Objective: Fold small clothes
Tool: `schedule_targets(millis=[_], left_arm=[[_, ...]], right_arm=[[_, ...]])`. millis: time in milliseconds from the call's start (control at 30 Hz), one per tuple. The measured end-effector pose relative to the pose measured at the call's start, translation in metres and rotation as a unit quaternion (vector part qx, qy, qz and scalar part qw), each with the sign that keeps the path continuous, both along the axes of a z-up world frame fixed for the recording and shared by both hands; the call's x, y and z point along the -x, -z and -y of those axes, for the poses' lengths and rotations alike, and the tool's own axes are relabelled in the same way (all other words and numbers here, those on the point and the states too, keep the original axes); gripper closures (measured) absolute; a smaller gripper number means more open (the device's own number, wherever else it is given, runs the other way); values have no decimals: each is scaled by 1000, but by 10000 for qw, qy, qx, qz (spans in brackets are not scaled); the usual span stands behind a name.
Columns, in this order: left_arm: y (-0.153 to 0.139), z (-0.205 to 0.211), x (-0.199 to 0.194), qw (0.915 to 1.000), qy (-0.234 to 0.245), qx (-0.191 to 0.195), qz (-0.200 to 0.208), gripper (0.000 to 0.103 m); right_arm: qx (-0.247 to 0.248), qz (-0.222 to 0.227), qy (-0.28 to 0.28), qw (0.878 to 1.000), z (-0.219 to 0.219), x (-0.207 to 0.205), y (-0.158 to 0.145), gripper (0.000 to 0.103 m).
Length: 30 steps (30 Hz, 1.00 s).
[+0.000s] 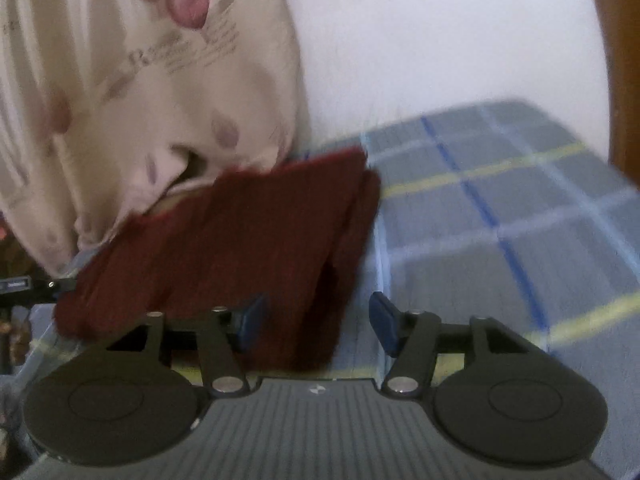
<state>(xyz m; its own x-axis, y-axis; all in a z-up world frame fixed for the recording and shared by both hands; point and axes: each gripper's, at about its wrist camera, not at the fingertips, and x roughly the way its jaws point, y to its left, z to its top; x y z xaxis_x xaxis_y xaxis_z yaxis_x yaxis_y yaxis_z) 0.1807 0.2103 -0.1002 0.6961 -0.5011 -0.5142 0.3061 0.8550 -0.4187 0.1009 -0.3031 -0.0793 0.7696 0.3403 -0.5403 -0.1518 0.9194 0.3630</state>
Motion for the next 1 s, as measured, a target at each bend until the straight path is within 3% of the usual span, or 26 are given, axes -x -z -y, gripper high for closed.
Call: schedule_targets(millis=[67, 100, 167, 233, 267, 467, 567, 700, 733, 833, 867, 900, 1000], left_arm=[[4, 6, 1, 9999, -145, -69, -52, 63], [6, 8, -1, 9997, -134, -109, -147, 67], [6, 10, -2, 9995, -127, -216, -176, 70], [4, 9, -1, 9993, -154, -298, -191, 73], [3, 8, 0, 9990, -190, -346, -199, 75], [6, -8, 9, 9980, -312, -402, -384, 77], [15, -14, 12, 9976, -372, -204, -551, 77], [15, -11, 11, 9980, -364, -130, -492, 75], [14, -12, 10, 9978, -393, -78, -530, 71], [5, -20, 17, 9965, -575, 263, -549, 43], [1, -23, 23, 9964, -641, 367, -418, 30], [-3, -24, 29, 9964, -715, 364, -268, 26], [-4, -17, 39, 9986, -403, 279, -176, 26]], right_arm=[[-6, 3, 44, 10000, -4, 2, 2, 43], [-52, 2, 67, 10000, -5, -2, 3, 43], [-324, -66, 51, 9994, -3, -9, 8, 44], [-420, -231, -119, 9988, -7, -18, 11, 69], [-298, -319, -142, 9989, -11, -21, 11, 93], [417, -220, -286, 9985, -8, -14, -12, 94], [727, -494, -423, 9952, -5, -20, -7, 94], [731, -514, -488, 9948, -7, -23, 2, 94], [688, -515, -405, 9955, -5, -24, 0, 94], [529, -506, -318, 9968, -1, -21, -7, 90], [571, -403, -257, 9972, 0, -17, -10, 84], [684, -243, -160, 9972, -1, -12, -16, 73], [828, 300, 19, 9961, -5, -2, -36, 71]])
